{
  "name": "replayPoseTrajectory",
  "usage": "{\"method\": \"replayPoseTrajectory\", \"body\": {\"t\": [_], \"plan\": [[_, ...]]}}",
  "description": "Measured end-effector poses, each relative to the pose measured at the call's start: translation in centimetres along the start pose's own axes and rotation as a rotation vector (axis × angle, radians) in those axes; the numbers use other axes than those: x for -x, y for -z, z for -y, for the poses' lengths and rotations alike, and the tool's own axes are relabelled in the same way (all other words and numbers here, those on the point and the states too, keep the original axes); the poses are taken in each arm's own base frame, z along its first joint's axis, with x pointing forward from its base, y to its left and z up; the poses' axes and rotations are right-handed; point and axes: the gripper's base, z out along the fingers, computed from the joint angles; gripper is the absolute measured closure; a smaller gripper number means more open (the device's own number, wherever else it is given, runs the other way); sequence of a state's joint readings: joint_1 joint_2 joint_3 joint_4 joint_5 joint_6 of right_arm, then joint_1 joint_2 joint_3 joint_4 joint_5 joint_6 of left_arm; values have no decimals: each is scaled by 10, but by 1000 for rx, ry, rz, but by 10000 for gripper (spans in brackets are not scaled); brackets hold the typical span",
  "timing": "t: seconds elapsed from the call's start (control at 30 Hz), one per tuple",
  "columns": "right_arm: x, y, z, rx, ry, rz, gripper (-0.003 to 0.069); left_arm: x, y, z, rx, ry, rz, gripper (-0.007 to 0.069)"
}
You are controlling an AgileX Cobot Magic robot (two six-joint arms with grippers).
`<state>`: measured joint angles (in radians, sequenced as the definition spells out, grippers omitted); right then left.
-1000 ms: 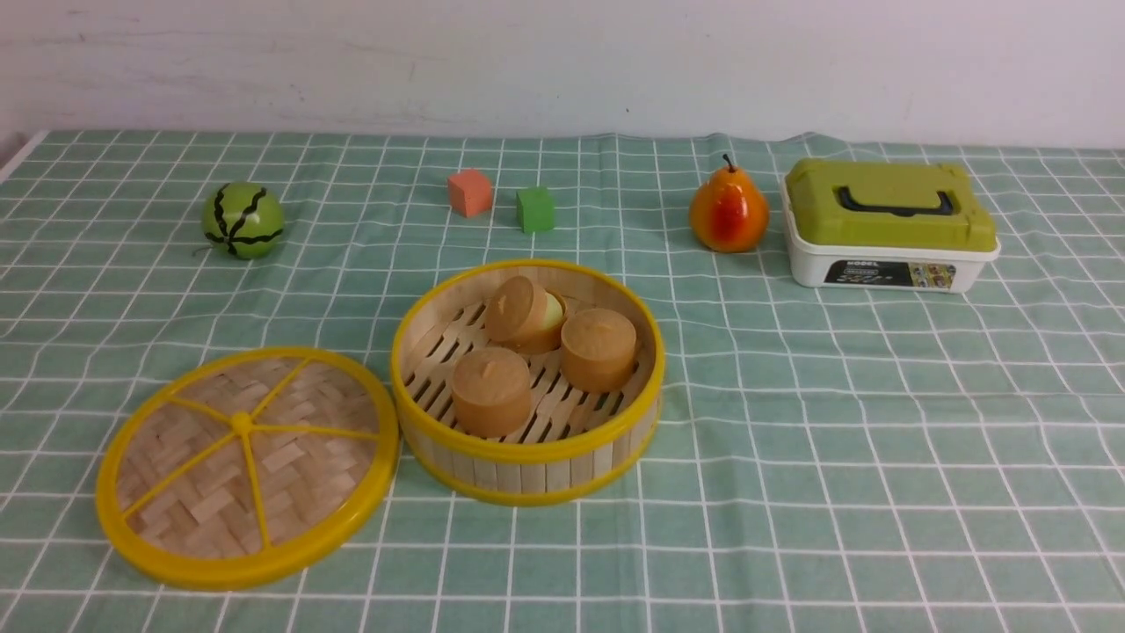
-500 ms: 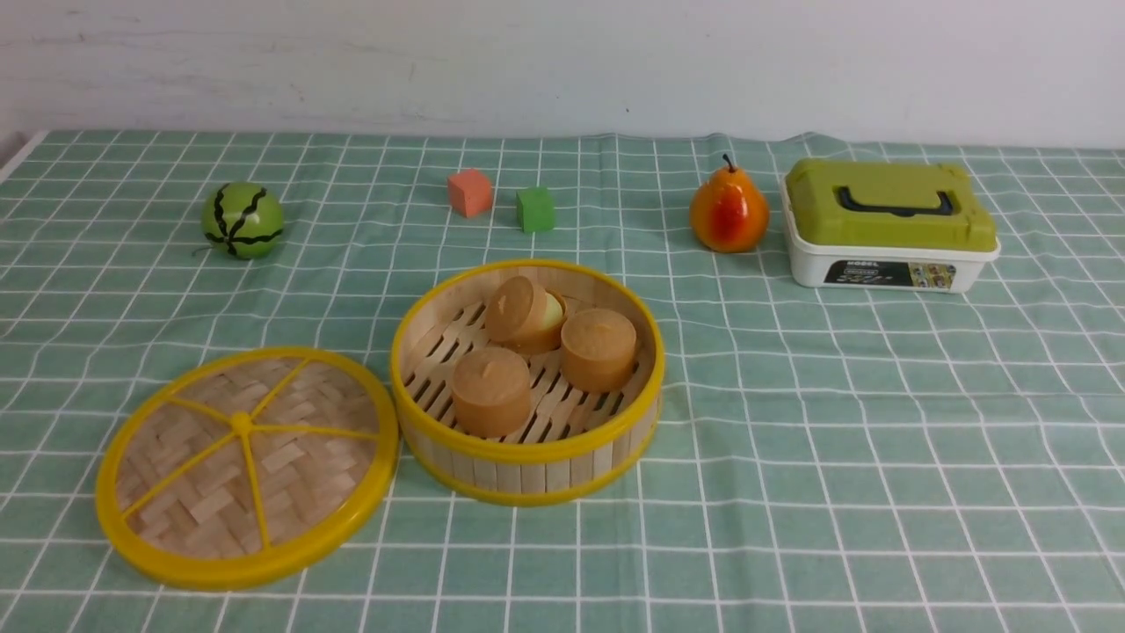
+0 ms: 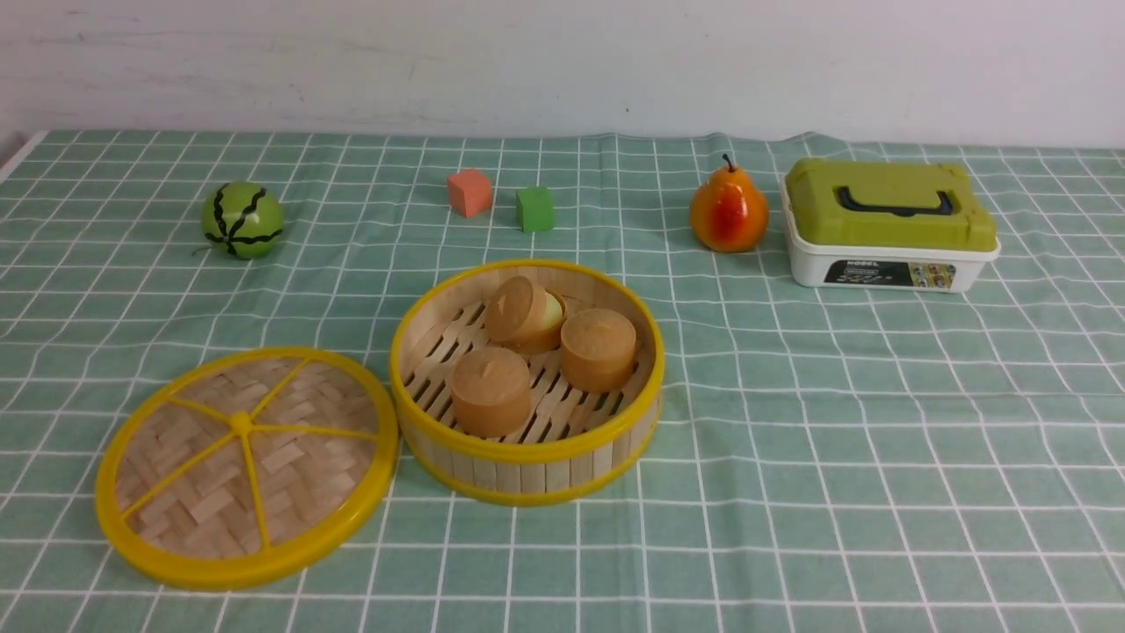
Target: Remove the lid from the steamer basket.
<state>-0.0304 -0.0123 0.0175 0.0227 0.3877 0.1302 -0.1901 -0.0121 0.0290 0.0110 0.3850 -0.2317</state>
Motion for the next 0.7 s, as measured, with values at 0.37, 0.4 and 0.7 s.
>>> {"method": "replayPoseTrajectory", "body": {"t": [0.37,0.4,0.7], "plan": [[0,0,0,0,0,0,418,0,0,0,0,0,0,598],[0,0,0,0,0,0,418,0,0,0,0,0,0,596],[0,0,0,0,0,0,418,0,0,0,0,0,0,587]]}}
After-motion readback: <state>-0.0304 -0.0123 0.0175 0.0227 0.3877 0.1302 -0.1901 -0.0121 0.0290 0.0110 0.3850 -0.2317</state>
